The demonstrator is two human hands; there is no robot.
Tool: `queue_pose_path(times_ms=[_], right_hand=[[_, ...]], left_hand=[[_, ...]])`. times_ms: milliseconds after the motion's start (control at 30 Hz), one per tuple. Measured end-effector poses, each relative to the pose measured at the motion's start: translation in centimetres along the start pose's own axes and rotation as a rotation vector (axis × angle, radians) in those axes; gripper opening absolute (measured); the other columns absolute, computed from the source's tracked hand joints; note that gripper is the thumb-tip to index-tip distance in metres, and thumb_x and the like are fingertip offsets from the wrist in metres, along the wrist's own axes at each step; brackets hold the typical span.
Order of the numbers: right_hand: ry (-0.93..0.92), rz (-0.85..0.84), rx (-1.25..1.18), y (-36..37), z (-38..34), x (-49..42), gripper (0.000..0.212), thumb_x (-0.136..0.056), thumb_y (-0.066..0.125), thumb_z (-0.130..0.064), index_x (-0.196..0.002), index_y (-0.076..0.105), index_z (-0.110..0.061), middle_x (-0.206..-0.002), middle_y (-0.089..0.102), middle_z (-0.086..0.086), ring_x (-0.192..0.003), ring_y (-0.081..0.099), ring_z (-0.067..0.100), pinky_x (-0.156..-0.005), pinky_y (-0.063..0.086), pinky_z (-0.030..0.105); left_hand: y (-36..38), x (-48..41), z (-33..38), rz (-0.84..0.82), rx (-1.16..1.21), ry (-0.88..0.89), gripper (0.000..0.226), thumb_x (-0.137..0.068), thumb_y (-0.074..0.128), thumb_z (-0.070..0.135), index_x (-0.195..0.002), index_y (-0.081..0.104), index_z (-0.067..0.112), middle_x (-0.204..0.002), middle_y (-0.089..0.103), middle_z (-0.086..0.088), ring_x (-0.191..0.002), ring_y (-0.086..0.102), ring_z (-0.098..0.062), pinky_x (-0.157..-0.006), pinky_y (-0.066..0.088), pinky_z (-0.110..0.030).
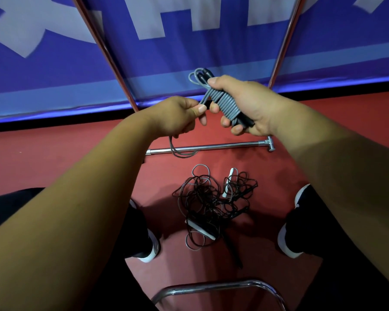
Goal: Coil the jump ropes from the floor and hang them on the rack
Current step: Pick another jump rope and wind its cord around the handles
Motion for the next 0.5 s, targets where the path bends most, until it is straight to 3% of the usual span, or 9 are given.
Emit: queue_pose_path(times_ms=[133,200,300,367,500], right_hand=[[0.014,0.094,-0.184,-0.4,-0.5,0.2,0.044,-0.097,0.066,-0.062,-0.1,0.071,-0.018,-0.084,0.07,0.001,-0.059,0.064,0.015,-0.053,0.055,0.031],[0.038,0.128,-0.327,-0.8,-0.4,0.0,0.045,-0.095,0.069,-0.062,-0.105,0.074,-0.018,-0.088,0.069,0.004,-0.061,0.067,0.016,-0.061,0.061,0.037],[0.067,0.115,-0.525,-1.0,0.0,-0.4,0.045,-0.096,0.07,-0.058,-0.105,0.071,-0.014,-0.082,0.063,0.008,-0.058,0.065,0.018,-0.065,0.062,0.042],[0.07,0.11,-0.541,-1.0,0.2,-0.6,0.044,-0.1,0.063,-0.058,-0.106,0.068,-0.015,-0.077,0.064,0.006,-0.06,0.065,0.018,-0.058,0.057,0.034],[0.055,0.114,-0.564,-0.6,0.3,-0.8,0.044,-0.105,0.056,-0.054,-0.108,0.067,-0.011,-0.075,0.068,0.006,-0.06,0.063,0.017,-0.055,0.053,0.028]], left_hand=[[-1.5,0.0,0.8,0.148,0.059,0.024,0.024,-0.107,0.054,0.033,-0.107,0.075,0.02,-0.07,0.059,0.008,-0.059,0.046,-0.012,-0.061,0.045,-0.031],[-2.1,0.1,1.7,0.223,0.067,0.047,0.023,-0.099,0.062,0.041,-0.115,0.071,0.027,-0.081,0.065,0.012,-0.069,0.053,-0.011,-0.07,0.048,-0.032],[-1.5,0.9,3.9,0.261,0.036,0.126,0.058,-0.087,0.073,0.055,-0.139,0.055,0.034,-0.1,0.062,0.008,-0.085,0.059,-0.004,-0.085,0.05,-0.024],[-0.6,1.5,5.2,0.257,-0.071,0.2,0.09,-0.077,0.081,0.066,-0.152,0.043,0.034,-0.115,0.055,0.008,-0.1,0.057,-0.001,-0.094,0.047,-0.019],[0.9,1.7,5.5,0.268,-0.193,0.26,0.12,-0.057,0.09,0.071,-0.158,0.034,0.036,-0.126,0.047,0.003,-0.116,0.056,-0.008,-0.102,0.05,-0.035]])
Point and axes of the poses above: each hand's wrist, its own x-axis away from the middle knuckle, its own y-axis out of the palm, z = x × y, the point moved 6 cm from there along -x, towards the middle knuckle
